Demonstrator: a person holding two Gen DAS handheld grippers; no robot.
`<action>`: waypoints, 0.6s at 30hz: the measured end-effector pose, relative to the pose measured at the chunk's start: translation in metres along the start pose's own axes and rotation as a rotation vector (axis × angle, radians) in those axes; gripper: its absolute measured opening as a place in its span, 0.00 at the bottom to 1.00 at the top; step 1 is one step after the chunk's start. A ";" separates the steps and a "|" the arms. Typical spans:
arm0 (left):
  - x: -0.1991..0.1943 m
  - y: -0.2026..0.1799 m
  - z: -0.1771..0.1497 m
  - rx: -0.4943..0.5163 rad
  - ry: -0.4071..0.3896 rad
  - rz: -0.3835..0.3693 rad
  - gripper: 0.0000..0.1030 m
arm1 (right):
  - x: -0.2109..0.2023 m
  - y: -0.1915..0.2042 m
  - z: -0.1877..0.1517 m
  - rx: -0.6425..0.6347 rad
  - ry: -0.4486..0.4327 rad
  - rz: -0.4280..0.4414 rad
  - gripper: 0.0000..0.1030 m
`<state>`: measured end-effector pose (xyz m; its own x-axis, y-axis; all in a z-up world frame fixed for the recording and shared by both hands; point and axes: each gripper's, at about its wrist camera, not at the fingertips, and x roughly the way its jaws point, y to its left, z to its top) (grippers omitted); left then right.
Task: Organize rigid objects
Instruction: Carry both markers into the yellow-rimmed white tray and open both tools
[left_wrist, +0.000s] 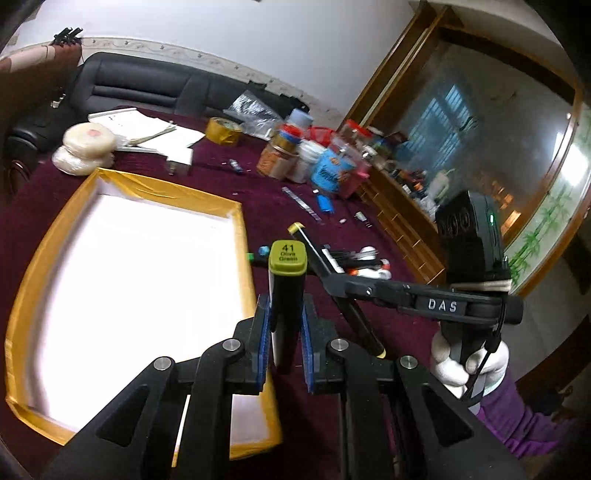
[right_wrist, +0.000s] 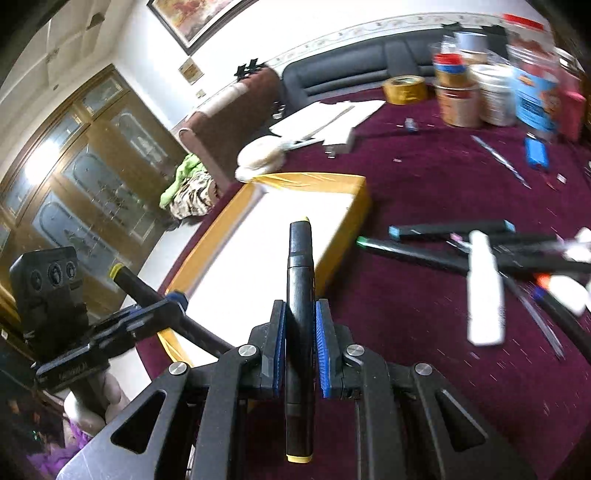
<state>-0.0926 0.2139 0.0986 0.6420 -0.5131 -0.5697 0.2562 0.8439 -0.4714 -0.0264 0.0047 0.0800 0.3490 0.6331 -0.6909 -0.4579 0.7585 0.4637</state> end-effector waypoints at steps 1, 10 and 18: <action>0.001 0.005 0.006 0.008 0.016 0.021 0.12 | 0.011 0.005 0.006 0.007 0.013 0.016 0.13; 0.046 0.060 0.052 -0.039 0.111 0.148 0.12 | 0.096 0.012 0.050 0.149 0.066 -0.031 0.13; 0.107 0.088 0.068 -0.139 0.150 0.138 0.13 | 0.125 -0.008 0.071 0.200 0.075 -0.167 0.13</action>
<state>0.0477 0.2435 0.0417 0.5467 -0.4207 -0.7239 0.0652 0.8834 -0.4641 0.0790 0.0891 0.0290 0.3413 0.4888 -0.8029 -0.2255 0.8718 0.4349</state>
